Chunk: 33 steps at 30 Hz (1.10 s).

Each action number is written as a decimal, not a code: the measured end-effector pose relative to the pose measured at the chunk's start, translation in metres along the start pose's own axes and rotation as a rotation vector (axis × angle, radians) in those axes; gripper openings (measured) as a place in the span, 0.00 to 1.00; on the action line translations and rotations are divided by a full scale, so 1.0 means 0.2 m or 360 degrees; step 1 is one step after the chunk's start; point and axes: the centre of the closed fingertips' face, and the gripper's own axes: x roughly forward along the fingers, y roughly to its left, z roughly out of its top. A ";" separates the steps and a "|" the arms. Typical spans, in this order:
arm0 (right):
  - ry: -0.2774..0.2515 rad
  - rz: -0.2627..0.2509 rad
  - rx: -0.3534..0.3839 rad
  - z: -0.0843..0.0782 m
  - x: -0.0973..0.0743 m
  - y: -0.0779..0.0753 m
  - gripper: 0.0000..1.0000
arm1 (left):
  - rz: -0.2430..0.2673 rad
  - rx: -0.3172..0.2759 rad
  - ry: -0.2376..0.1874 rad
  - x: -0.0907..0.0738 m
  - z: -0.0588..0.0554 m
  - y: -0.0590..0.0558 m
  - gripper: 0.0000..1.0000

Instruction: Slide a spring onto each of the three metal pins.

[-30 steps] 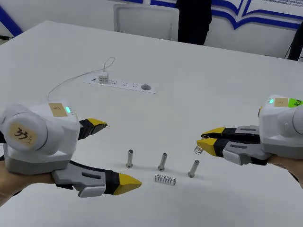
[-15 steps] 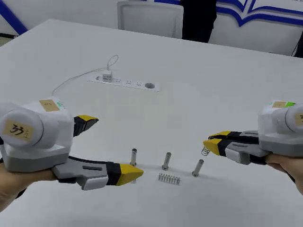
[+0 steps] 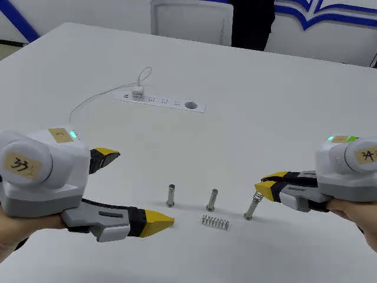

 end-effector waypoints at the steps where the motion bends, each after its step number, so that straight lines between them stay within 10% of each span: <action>1: 0.0007 0.0002 -0.0002 0.00 0.00 0.00 0.10 | 0.0000 0.0006 0.0008 0.00 -0.01 0.00 0.98; 33: 0.0147 -0.0032 -0.0012 -0.23 0.16 -0.01 0.11 | 0.0002 0.0013 0.0060 0.03 -0.04 -0.01 1.00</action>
